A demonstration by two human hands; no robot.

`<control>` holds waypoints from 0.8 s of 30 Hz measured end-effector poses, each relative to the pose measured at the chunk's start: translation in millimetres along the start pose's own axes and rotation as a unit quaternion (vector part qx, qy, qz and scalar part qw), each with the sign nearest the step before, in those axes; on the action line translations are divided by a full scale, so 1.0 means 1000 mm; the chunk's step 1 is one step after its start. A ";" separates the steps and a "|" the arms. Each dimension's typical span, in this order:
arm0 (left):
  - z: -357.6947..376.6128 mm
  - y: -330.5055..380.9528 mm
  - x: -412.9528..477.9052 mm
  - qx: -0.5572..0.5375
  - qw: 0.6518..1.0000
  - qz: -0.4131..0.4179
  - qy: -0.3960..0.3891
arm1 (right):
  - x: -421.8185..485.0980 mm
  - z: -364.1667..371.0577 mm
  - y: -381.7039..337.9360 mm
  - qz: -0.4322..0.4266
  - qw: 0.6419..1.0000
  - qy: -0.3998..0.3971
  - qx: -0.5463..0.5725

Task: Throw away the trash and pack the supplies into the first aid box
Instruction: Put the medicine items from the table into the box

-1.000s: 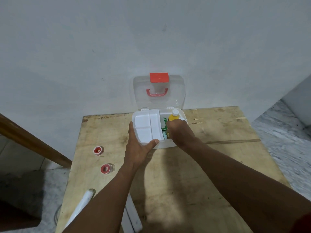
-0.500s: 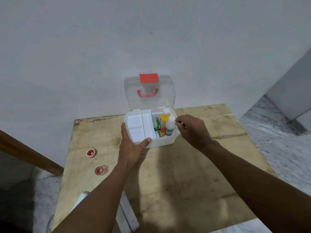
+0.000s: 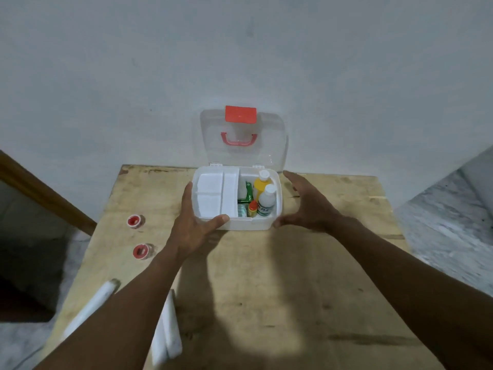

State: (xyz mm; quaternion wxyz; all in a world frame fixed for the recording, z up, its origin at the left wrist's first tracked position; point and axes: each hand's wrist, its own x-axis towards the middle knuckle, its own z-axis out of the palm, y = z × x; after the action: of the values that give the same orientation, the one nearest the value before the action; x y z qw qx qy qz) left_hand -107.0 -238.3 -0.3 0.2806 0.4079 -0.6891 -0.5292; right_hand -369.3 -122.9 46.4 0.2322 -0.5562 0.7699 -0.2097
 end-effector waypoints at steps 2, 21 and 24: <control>0.000 -0.001 0.001 0.003 1.000 -0.008 -0.001 | 0.008 -0.002 0.005 -0.013 1.000 -0.026 0.002; 0.003 0.005 0.001 0.014 1.000 -0.012 0.004 | 0.031 0.035 0.013 -0.040 0.998 -0.049 0.023; 0.002 0.005 0.000 0.012 1.000 -0.016 0.004 | 0.029 0.036 0.012 -0.041 0.998 -0.034 0.024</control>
State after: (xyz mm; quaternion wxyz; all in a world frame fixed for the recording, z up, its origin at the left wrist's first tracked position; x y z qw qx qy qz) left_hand -110.4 -237.0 3.4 0.2703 0.4241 -0.6877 -0.5236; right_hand -364.8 -149.6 7.3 0.2626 -0.5884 0.7328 -0.2185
